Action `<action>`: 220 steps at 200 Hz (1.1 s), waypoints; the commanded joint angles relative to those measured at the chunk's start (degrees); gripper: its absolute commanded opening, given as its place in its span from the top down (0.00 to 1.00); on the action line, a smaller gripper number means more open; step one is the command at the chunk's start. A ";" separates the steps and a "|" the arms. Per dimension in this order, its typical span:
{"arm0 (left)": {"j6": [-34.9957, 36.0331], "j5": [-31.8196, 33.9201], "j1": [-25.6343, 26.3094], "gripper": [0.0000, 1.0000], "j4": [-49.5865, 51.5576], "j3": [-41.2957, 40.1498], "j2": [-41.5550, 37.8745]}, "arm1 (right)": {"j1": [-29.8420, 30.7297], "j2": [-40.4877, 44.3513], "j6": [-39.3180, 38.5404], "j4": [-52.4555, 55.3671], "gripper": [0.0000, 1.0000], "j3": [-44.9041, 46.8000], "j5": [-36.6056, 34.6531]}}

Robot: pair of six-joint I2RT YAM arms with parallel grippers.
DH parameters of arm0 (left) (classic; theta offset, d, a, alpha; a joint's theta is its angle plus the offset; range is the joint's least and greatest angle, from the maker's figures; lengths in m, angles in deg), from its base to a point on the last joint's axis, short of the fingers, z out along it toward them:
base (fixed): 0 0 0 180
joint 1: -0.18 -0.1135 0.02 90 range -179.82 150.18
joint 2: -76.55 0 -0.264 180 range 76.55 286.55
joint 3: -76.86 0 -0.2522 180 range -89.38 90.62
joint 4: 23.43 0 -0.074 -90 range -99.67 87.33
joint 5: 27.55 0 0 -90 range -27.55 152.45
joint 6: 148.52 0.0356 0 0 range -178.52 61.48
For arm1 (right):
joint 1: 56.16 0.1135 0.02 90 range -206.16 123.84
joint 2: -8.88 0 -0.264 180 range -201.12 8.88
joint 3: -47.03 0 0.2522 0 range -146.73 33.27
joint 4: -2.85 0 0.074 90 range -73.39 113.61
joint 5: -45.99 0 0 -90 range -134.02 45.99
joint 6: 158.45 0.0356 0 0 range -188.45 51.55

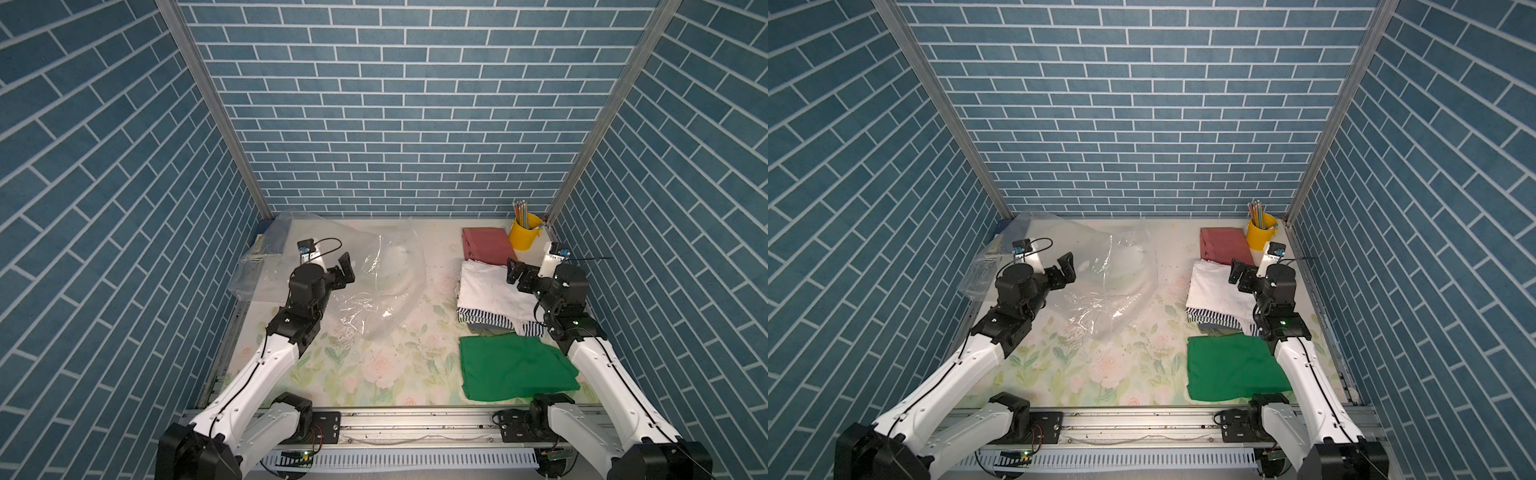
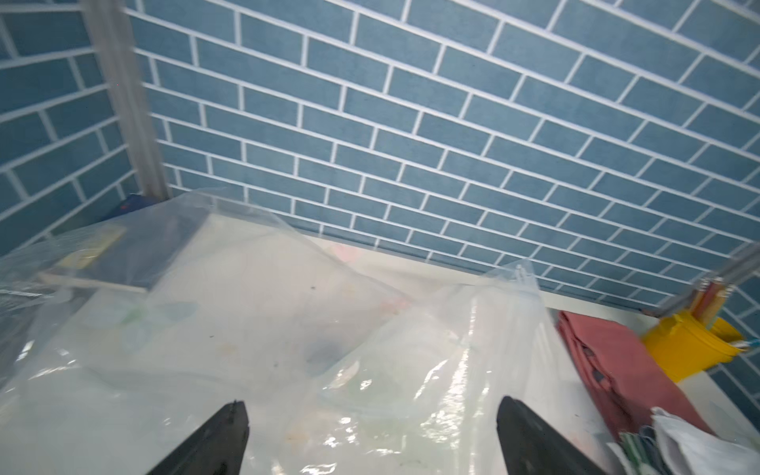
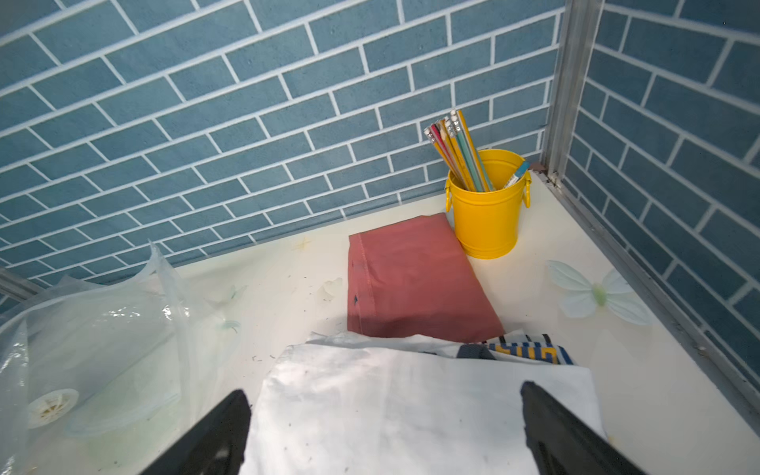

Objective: Take the tank top out of the vacuum bag
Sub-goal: Reset both arms

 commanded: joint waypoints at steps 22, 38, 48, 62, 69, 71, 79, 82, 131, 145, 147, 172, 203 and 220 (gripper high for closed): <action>13.01 5.75 -3.14 0.00 -28.14 -17.45 -4.39 | -0.69 1.49 -5.88 -23.29 0.01 12.97 -6.36; 13.86 3.86 -5.48 0.00 -35.21 -22.65 -4.26 | -0.66 0.10 -8.19 -25.79 0.01 15.14 -7.10; 13.86 2.11 -7.20 0.00 -35.63 -23.60 -3.43 | -0.71 -1.03 -8.91 -28.04 0.01 16.59 -8.60; 15.34 2.11 -8.19 0.00 -36.00 -24.08 -1.25 | -0.82 -3.03 -9.83 -36.43 0.01 20.97 -10.95; 17.25 1.74 -8.33 0.00 -37.55 -24.63 0.21 | -0.79 -4.43 -10.43 -42.14 0.01 23.48 -11.66; 17.68 1.55 -8.33 0.00 -38.19 -24.87 0.58 | -0.83 -4.85 -10.54 -43.60 0.01 24.08 -11.87; 18.60 1.14 -8.77 0.00 -41.42 -26.12 2.35 | -0.92 -6.92 -10.84 -50.11 0.01 26.57 -12.83; 18.69 0.79 -9.15 0.00 -42.52 -26.58 3.06 | -0.93 -7.99 -10.86 -52.59 0.01 27.37 -13.29; 17.66 -5.98 -13.46 0.00 -57.10 -28.78 16.21 | -2.73 -20.36 -13.81 -67.51 0.01 29.88 -11.09; 18.12 -7.24 -13.55 0.00 -60.21 -28.31 19.05 | -3.53 -24.56 -13.85 -72.71 0.01 30.50 -9.29; 18.25 -7.22 -13.59 0.00 -60.75 -28.39 19.31 | -3.59 -24.79 -13.81 -72.97 0.01 30.51 -9.09; 18.44 -7.11 -14.47 0.00 -63.38 -26.77 24.65 | -4.19 -31.23 -13.68 -79.42 0.01 31.18 -6.89; 19.35 -8.52 -14.74 0.00 -65.52 -23.87 32.99 | -4.39 -34.31 -13.77 -80.58 0.01 30.42 -5.73; 18.68 -8.77 -15.12 0.00 -63.85 -23.06 32.98 | -4.44 -34.22 -13.89 -78.00 0.00 29.13 -5.32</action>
